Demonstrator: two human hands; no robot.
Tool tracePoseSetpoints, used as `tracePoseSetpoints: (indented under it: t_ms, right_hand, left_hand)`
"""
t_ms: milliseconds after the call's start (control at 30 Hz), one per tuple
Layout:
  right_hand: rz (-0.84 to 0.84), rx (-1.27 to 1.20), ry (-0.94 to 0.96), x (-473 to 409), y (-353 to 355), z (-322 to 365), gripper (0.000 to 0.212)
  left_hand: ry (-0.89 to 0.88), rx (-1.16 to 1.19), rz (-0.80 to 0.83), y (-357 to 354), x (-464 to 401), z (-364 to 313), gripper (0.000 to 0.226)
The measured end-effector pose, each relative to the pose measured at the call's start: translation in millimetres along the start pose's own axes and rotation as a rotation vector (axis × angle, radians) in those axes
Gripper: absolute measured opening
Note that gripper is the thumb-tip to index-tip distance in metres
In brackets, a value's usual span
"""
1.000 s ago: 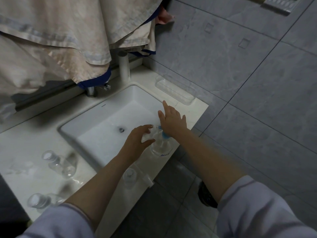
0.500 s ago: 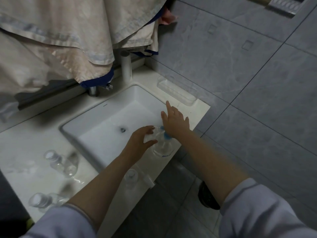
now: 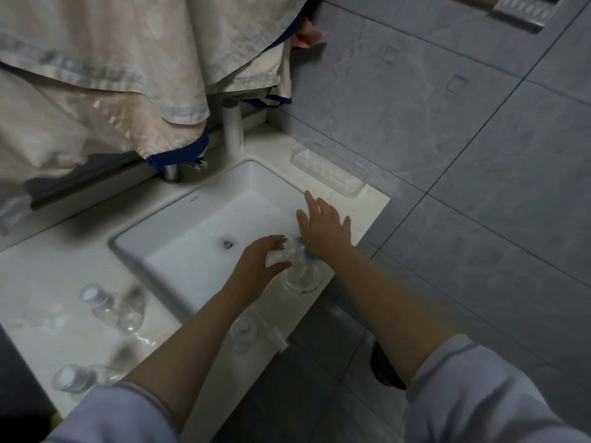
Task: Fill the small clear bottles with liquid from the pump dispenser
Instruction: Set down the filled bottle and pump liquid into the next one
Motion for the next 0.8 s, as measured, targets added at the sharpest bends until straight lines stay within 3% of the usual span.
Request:
tracePoseSetpoints:
  t_ms: [267, 500, 633, 800]
  right_hand:
    - [-0.001, 0.038, 0.028, 0, 2, 3, 0.058]
    - [-0.024, -0.011, 0.003, 4, 1, 0, 0.058]
    - [-0.006, 0.000, 0.003, 4, -3, 0, 0.059]
    - [-0.083, 0.056, 0.057, -3, 10, 4, 0.061]
  left_hand:
    - [-0.013, -0.061, -0.068, 4, 0, 6, 0.048]
    - [0.021, -0.058, -0.012, -2, -1, 9, 0.058]
    - [0.019, -0.067, -0.037, 2, 0, 12, 0.048]
    - [0.039, 0.009, 0.038, -2, 0, 6, 0.051]
Point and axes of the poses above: each hand's wrist, its own x-axis away from the middle knuckle, its own y-axis out of the back of the hand, z = x × y, the point moved 10 cm from there along -x, towards the middle knuckle, and after that the axes turned 9 degrees about y, right-handed, at the moved point
